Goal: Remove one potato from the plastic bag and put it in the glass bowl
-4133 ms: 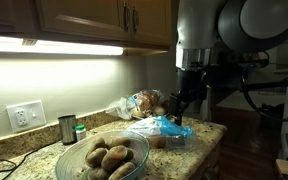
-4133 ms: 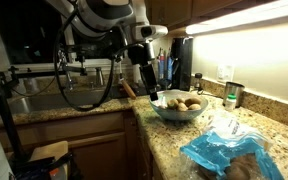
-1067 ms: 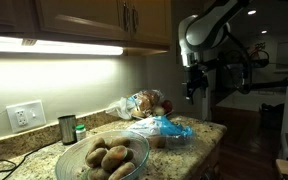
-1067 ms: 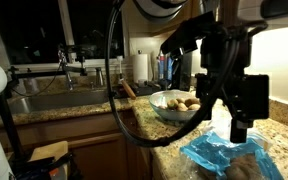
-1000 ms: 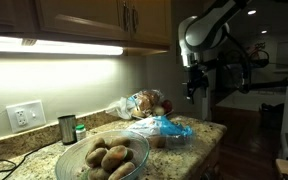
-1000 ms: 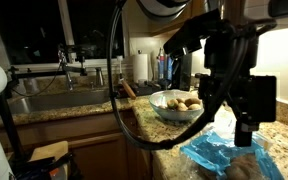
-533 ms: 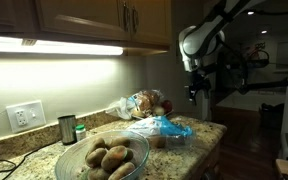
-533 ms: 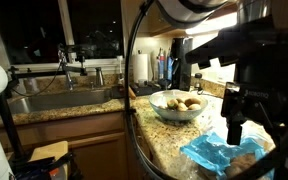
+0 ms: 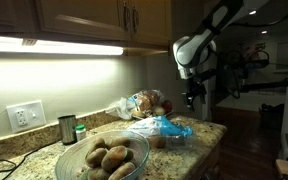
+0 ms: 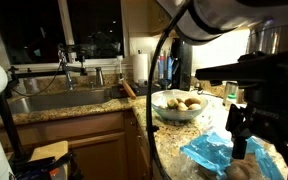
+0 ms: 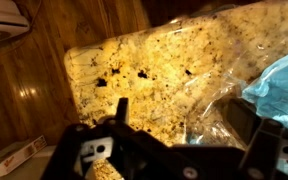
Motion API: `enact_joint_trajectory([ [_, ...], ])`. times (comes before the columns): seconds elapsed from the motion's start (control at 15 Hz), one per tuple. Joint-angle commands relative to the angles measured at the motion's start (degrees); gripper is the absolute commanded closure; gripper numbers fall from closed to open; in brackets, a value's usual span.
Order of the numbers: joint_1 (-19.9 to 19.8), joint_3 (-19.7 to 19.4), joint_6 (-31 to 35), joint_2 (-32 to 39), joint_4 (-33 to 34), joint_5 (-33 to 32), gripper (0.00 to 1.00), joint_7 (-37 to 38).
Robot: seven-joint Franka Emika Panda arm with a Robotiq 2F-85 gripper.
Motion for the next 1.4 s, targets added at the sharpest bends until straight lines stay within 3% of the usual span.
enact_joint_trajectory([
  [0.0, 0.2, -0.1, -1.8, 2.0, 2.2, 0.0, 0.00, -2.9],
  [0.47, -0.1, 0.6, -1.3, 5.1, 4.2, 1.2, 0.00, -7.8],
  [0.87, 0.2, 0.8, -0.4, 5.6, 3.8, 0.8, 0.00, -7.3],
  [1.33, -0.3, 1.4, -1.2, 14.5, 12.1, 1.5, 0.00, -9.0],
])
